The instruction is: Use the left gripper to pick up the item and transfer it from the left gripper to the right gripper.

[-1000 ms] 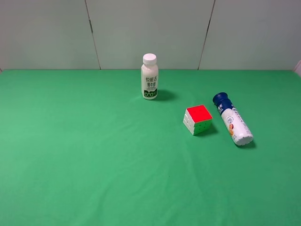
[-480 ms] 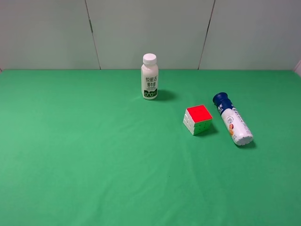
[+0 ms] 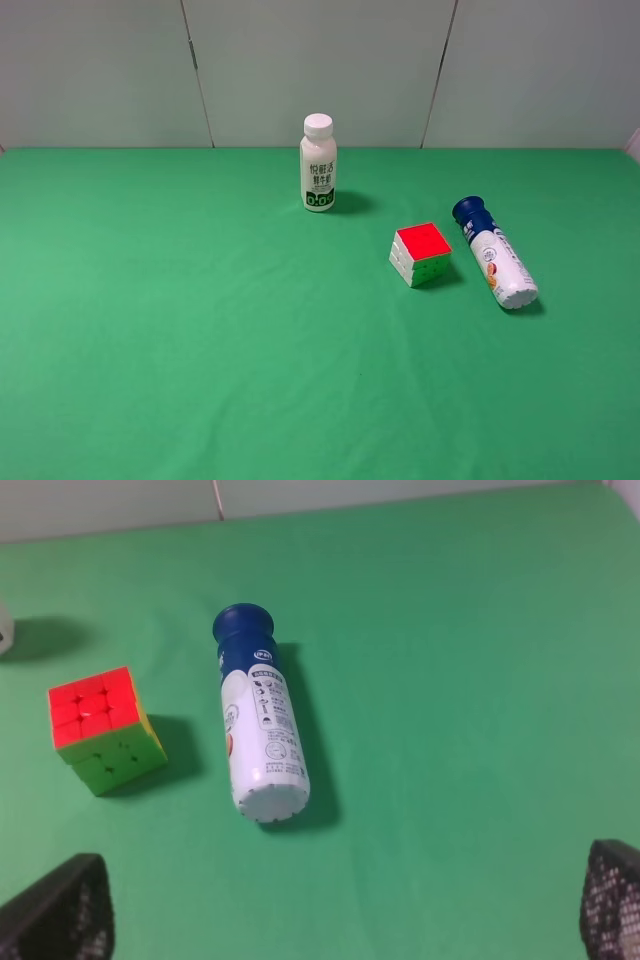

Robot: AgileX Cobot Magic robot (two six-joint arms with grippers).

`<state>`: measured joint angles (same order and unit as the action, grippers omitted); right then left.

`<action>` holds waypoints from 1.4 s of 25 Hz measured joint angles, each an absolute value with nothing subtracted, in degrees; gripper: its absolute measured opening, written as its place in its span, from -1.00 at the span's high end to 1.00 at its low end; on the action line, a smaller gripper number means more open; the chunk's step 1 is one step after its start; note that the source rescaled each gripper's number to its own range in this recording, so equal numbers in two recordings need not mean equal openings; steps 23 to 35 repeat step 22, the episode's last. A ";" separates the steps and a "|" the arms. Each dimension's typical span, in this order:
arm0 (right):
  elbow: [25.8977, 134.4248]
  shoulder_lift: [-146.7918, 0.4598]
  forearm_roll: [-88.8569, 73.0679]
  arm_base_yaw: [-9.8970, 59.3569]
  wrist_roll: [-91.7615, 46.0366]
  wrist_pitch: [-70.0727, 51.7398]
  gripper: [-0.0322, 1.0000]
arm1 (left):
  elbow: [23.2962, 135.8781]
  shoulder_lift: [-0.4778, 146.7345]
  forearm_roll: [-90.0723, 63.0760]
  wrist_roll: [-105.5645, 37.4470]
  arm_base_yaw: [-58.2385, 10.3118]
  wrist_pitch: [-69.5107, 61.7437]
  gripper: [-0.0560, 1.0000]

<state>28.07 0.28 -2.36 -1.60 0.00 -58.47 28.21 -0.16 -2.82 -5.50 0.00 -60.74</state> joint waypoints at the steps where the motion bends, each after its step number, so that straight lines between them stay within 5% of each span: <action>1: 28.07 0.28 -2.36 -1.60 0.00 -58.47 -0.99 | 28.21 -0.16 -2.82 -5.50 0.00 -60.74 -0.80; 35: 28.07 0.28 -2.36 -1.60 0.00 -58.47 -0.99 | 28.21 -0.16 -2.82 -5.57 0.00 -60.74 -0.80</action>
